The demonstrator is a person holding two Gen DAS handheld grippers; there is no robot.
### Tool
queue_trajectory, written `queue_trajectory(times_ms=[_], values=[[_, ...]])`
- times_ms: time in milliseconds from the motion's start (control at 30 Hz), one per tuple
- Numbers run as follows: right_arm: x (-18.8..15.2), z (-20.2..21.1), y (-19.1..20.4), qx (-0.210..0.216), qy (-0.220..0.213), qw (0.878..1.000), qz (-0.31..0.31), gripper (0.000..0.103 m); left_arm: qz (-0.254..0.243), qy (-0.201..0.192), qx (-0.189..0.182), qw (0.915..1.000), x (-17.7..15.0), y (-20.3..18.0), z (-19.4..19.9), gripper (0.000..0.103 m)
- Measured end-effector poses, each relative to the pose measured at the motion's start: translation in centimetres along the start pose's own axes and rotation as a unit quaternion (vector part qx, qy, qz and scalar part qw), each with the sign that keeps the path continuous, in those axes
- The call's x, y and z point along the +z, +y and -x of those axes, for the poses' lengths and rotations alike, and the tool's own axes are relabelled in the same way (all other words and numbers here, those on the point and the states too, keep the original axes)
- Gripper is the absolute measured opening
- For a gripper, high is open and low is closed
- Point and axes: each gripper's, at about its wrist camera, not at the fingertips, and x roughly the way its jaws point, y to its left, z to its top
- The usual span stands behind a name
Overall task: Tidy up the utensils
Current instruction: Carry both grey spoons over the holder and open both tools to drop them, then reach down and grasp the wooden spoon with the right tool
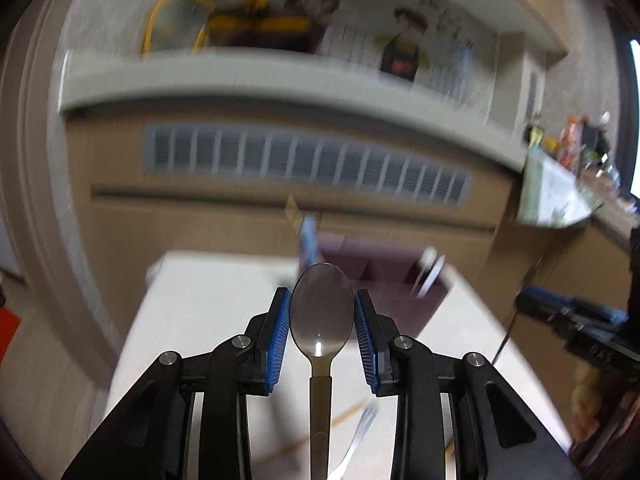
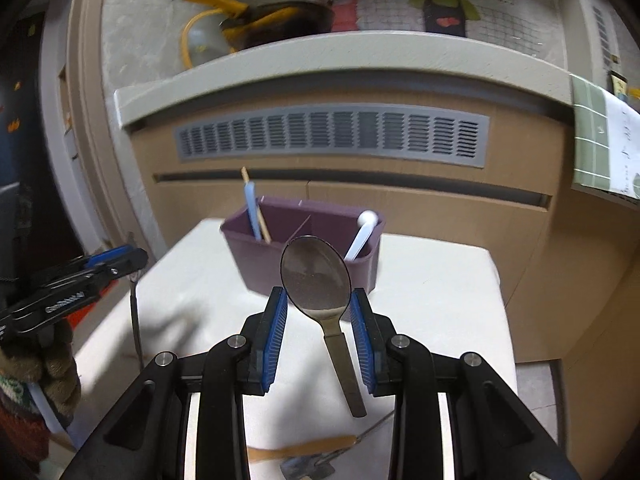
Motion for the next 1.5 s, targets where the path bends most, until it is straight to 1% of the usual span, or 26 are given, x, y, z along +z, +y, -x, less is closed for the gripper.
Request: queue_trajectory(times_ms=[33,67,100,133,200,233,267,300,367,400,467,567,667,767,800,867,933,1033,1067,1133,1200,1267,1300,1367,1433,1500], values=[[1.1,0.7,-0.3,0.001,-0.017,1.0,-0.009,0.029,-0.003,-0.028,-0.015,0.9995,2.1,-0.7,0.7,0.033],[2.1,1.4,-0.5,0.004,-0.034,0.999,-0.013,0.029,-0.005,-0.058,-0.026,0.998,3.5,-1.0,1.4,0.033],[3.7,2.4,-0.6,0.009,-0.06,0.998,-0.015,0.029,-0.005,-0.094,-0.044,0.9946,5.9,-1.6,2.1,0.033],[5.9,3.6,-0.5,0.014,-0.094,0.995,-0.013,0.029,-0.001,-0.113,-0.054,0.9921,7.2,-1.9,2.3,0.033],[9.3,4.8,-0.5,0.024,-0.135,0.991,-0.01,0.029,0.022,-0.17,-0.082,0.9818,10.3,-2.1,2.1,0.033],[10.6,4.9,-0.6,0.031,-0.146,0.989,-0.011,0.029,0.025,-0.183,-0.087,0.9789,11.2,-2.1,1.6,0.033],[11.8,4.7,-0.6,0.04,-0.153,0.987,-0.014,0.029,0.027,-0.189,-0.09,0.9775,11.9,-2.2,0.7,0.033],[12.8,4.0,-0.8,0.049,-0.158,0.986,-0.019,0.029,0.033,-0.186,-0.093,0.9775,12.3,-2.2,-0.8,0.033],[13.4,2.3,-1.0,0.051,-0.156,0.986,-0.029,0.029,0.045,-0.17,-0.099,0.9793,12.3,-2.0,-3.3,0.033],[13.3,1.0,-1.3,0.052,-0.151,0.986,-0.035,0.029,0.049,-0.161,-0.097,0.9809,11.9,-1.6,-4.8,0.033],[12.7,-1.2,-1.5,0.052,-0.139,0.988,-0.038,0.029,0.057,-0.143,-0.093,0.9837,11.2,-1.0,-7.3,0.033],[11.4,-4.8,-2.2,0.057,-0.108,0.991,-0.052,0.029,0.072,-0.119,-0.095,0.9857,10.0,-0.1,-10.6,0.033],[9.7,-7.9,-2.3,0.054,-0.077,0.994,-0.054,0.029,0.079,-0.096,-0.098,0.9874,8.5,0.2,-13.0,0.033],[8.5,-9.8,-2.2,0.047,-0.048,0.997,-0.045,0.03,0.08,-0.043,-0.124,0.9882,7.1,0.5,-15.8,0.034],[8.0,-10.7,-2.1,0.052,-0.021,0.998,-0.037,0.031,0.078,-0.024,-0.125,0.9888,6.5,0.6,-16.4,0.034],[7.3,-11.9,-2.3,0.062,0.008,0.998,-0.032,0.032,0.075,-0.014,-0.118,0.99,5.6,0.6,-16.5,0.038],[6.6,-11.9,-2.7,0.059,0.015,0.998,-0.034,0.032,0.075,-0.019,-0.118,0.99,5.1,0.9,-15.4,0.043],[6.1,-10.1,-3.0,0.022,-0.002,1.0,-0.022,0.032,0.069,-0.017,-0.098,0.9926,4.0,1.5,-13.2,0.046],[5.8,-8.9,-3.1,-0.001,-0.012,1.0,-0.013,0.032,0.065,-0.012,-0.088,0.994,3.4,1.8,-12.4,0.046],[5.1,-6.9,-3.3,-0.035,-0.023,0.999,0.0,0.032,0.057,0.009,-0.066,0.9961,1.7,2.1,-10.7,0.046],[4.0,-5.3,-3.4,-0.068,-0.018,0.997,0.017,0.033,0.05,0.037,-0.055,0.9965,-1.0,2.4,-9.2,0.046],[2.4,-4.2,-3.5,-0.074,0.003,0.997,0.027,0.033,0.046,0.063,-0.05,0.9957,-3.3,2.5,-7.9,0.046],[0.9,-3.7,-3.8,-0.068,0.027,0.997,0.029,0.033,0.045,0.077,-0.05,0.9948,-4.9,2.5,-7.1,0.046],[-1.1,-2.9,-4.2,-0.065,0.056,0.996,0.028,0.033,0.048,0.103,-0.05,0.9923,-7.7,2.4,-5.6,0.046],[-3.8,-2.3,-4.7,-0.083,0.091,0.992,0.027,0.033,0.054,0.124,-0.042,0.9899,-9.8,2.2,-4.6,0.046],[-6.4,-1.6,-4.9,-0.1,0.12,0.987,0.022,0.033,0.062,0.153,-0.048,0.9851,-12.1,1.7,-3.6,0.046]])
